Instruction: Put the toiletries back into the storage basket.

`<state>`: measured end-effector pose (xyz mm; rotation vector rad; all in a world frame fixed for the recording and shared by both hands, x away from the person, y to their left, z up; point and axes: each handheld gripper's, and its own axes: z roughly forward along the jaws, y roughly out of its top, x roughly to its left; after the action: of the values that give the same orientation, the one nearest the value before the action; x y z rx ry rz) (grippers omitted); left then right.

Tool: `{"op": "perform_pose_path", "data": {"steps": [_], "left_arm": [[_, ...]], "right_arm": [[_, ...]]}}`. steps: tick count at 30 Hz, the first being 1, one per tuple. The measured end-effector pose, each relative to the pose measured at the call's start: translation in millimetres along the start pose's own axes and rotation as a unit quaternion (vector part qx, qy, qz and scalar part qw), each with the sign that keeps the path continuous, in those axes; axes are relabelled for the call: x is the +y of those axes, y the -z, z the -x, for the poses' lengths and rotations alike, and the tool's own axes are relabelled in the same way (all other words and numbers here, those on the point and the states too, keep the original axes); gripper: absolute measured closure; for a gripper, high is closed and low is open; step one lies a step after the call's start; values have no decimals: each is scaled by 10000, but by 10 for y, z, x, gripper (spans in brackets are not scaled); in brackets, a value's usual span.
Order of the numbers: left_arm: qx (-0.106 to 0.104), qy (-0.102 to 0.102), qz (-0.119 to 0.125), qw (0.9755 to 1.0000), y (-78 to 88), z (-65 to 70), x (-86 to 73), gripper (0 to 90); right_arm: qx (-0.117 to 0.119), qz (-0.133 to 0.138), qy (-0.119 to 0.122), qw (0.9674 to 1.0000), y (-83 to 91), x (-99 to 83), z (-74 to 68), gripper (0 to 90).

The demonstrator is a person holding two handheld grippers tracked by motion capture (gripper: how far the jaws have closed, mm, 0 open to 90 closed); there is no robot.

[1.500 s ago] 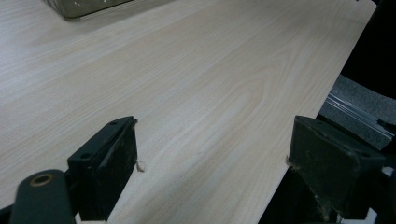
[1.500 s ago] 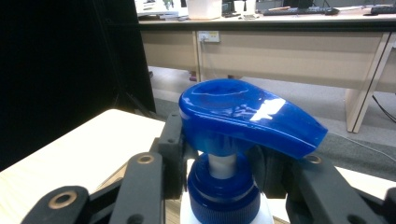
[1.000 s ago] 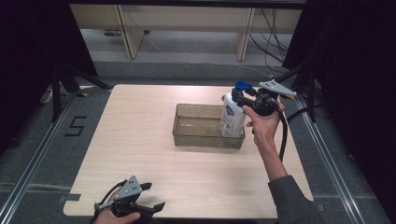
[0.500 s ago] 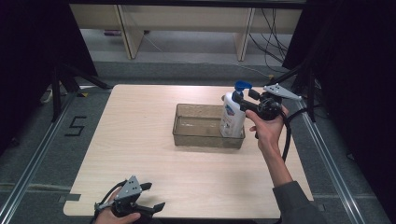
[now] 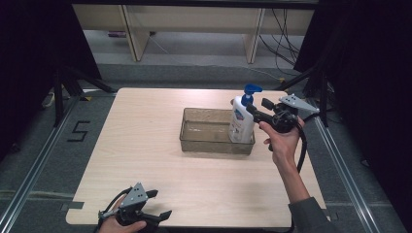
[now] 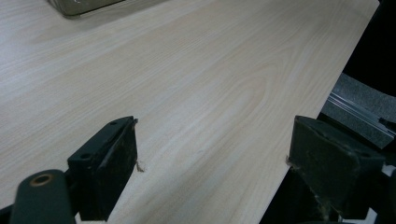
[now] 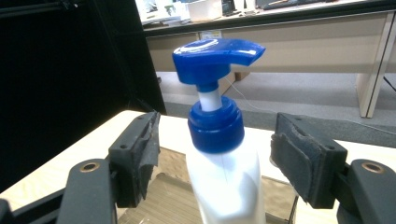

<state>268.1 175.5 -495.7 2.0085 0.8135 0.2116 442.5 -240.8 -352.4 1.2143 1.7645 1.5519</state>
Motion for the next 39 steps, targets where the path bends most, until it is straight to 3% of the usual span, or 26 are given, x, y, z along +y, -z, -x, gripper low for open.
{"op": "perform_pose_path", "data": {"steps": [14, 15, 16, 17, 20, 21, 25, 27, 39], "left_arm": [[-35, 59, 50, 10000, -10, 7, -3, 149], [-47, 56, 54, 10000, -11, 5, -4, 149], [-5, -71, -79, 9999, 5, -17, 0, 149], [-51, 56, 39, 10000, -10, 3, -3, 149], [-47, 62, 35, 10000, -9, 4, -2, 149], [-29, 60, 50, 10000, -10, 5, -4, 149], [-32, 60, 65, 10000, -11, 2, -6, 149], [-34, 59, 59, 10000, -11, 1, -6, 149], [-31, 59, 63, 10000, -11, 2, -6, 149]], "right_arm": [[48, -5, -29, 10000, 116, -104, -12, 324], [35, -18, -127, 9999, 128, -109, -28, 324], [44, 11, -71, 10000, 127, -113, -24, 324], [78, 10, -20, 10000, 134, -116, -24, 324], [89, 96, -4, 9999, 147, -133, -32, 324], [109, 54, -127, 9998, 156, -137, -51, 322], [56, 58, 55, 10000, 178, -161, -39, 321], [121, 77, -86, 9999, 186, -177, -59, 320], [190, 114, -38, 9997, 266, -231, -98, 317]]}}
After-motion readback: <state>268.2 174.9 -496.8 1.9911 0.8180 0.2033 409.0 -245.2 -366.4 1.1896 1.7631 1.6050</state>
